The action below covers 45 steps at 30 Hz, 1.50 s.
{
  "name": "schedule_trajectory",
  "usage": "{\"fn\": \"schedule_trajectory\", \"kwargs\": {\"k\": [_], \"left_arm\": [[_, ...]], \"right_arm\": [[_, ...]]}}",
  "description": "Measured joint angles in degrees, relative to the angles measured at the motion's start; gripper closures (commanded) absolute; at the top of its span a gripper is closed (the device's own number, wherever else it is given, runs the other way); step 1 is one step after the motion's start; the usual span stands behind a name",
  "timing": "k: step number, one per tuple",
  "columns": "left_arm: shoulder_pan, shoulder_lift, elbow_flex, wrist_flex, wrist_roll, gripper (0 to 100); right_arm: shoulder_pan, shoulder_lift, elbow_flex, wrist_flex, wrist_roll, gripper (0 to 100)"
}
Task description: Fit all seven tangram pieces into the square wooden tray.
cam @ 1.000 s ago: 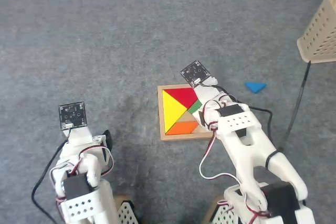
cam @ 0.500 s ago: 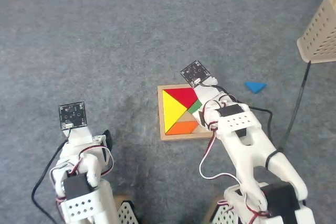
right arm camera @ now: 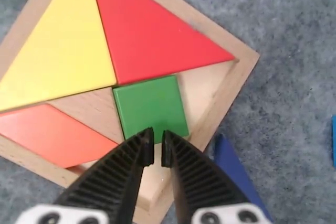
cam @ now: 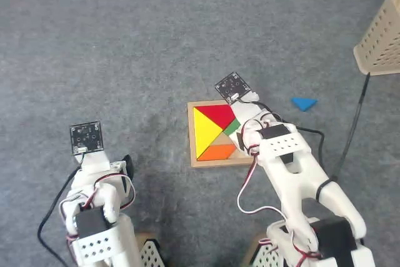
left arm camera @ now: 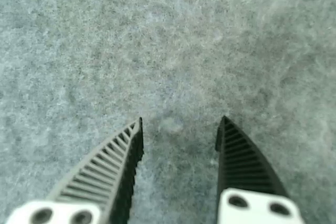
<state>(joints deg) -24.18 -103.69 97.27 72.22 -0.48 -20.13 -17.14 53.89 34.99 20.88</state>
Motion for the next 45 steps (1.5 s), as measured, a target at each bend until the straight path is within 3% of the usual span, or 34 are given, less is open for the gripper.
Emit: {"fn": "schedule_trajectory", "kwargs": {"k": [14,21,28,37,39,45], "left_arm": [[0.0,0.0,0.0,0.0,0.0,78],[0.0,0.0,0.0,0.0,0.0,78],[0.0,0.0,0.0,0.0,0.0,78],[0.0,0.0,0.0,0.0,0.0,78],[0.0,0.0,0.0,0.0,0.0,78],[0.1,0.0,0.0,0.0,0.0,78]], "right_arm": [[0.3,0.0,0.0,0.0,0.0,97.1],[8.4,0.0,-3.1,1.1,-1.4,96.7],[15.1,6.9,-25.9,17.8,-5.4,82.0],[16.8,38.5,-62.2,41.4,-5.5,81.8],[17.9,44.3,-68.6,42.6,-2.8,81.8],[18.5,53.5,-84.0,50.1,19.2,81.6]]}}
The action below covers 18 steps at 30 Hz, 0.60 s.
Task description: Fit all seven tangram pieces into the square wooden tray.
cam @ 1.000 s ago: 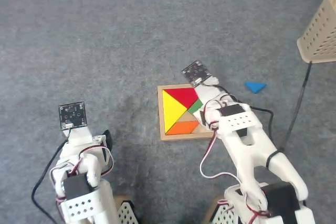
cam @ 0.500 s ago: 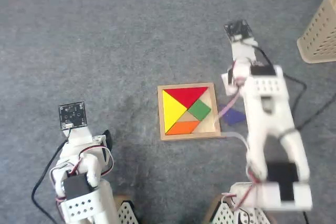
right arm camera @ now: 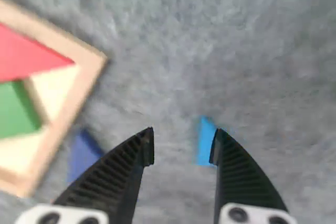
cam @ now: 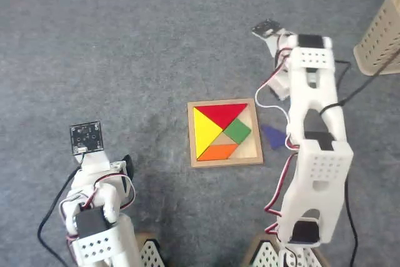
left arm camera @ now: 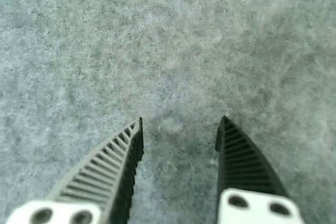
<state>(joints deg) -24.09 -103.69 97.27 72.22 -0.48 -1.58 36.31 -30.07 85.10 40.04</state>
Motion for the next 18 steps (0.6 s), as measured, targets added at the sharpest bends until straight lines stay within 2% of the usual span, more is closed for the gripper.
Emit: {"fn": "schedule_trajectory", "kwargs": {"k": [3,7,18], "left_arm": [[-0.1,0.0,0.0,0.0,0.0,78],[-0.1,0.0,0.0,0.0,0.0,78],[-0.1,0.0,0.0,0.0,0.0,78]], "right_arm": [[1.9,2.2,-4.6,1.8,7.6,81.6],[4.6,6.5,-8.1,2.0,11.8,81.8],[7.4,18.8,-18.1,1.5,13.6,82.6]]}}
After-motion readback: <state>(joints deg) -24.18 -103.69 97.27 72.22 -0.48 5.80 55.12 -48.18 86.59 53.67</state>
